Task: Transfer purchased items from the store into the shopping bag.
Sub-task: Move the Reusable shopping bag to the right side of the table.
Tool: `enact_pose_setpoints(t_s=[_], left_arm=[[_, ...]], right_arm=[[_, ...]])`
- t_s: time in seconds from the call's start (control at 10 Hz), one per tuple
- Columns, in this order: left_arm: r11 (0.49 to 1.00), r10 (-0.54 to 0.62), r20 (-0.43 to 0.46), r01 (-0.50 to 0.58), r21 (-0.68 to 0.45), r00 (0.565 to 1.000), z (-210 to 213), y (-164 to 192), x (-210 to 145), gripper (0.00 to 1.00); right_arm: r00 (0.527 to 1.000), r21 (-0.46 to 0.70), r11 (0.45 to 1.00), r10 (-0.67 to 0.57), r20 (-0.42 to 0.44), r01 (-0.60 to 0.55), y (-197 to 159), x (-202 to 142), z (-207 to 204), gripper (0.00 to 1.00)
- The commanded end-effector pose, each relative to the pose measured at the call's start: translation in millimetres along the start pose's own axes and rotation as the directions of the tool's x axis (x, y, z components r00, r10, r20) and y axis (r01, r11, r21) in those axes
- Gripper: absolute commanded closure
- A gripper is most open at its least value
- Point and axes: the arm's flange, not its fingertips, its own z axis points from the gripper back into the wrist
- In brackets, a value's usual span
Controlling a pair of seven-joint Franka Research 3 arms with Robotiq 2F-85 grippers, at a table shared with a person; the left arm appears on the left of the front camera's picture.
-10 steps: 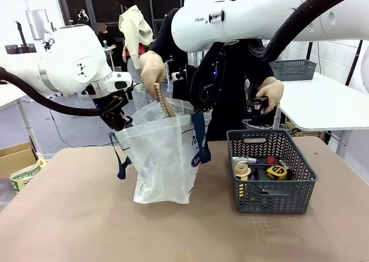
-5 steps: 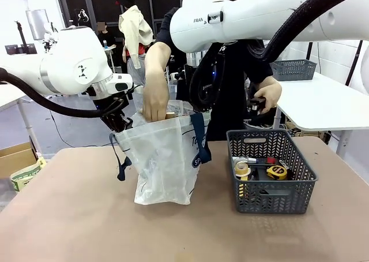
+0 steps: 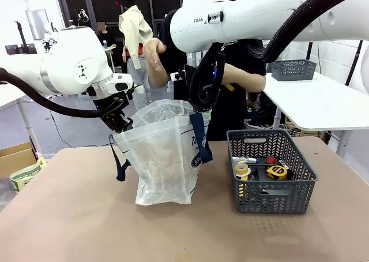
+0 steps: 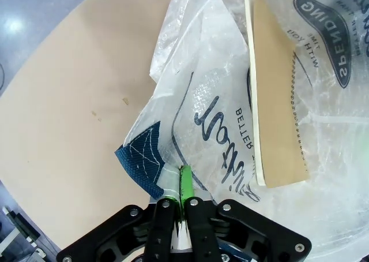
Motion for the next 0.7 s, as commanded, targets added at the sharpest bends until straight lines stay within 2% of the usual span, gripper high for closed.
enact_pose_setpoints(t_s=[0.0, 0.6], left_arm=[[1.0, 0.003, 0.001, -0.003, 0.002, 1.0, 1.3, 1.5, -0.1, 1.0], [1.0, 0.003, 0.001, -0.003, 0.002, 1.0, 1.3, 1.5, -0.1, 1.0]], right_arm=[[1.0, 0.002, 1.0, -0.006, 0.0, 0.006, -1.1, -0.4, -0.1, 1.0], [1.0, 0.002, 1.0, -0.006, 0.0, 0.006, -1.1, -0.4, -0.1, 1.0]])
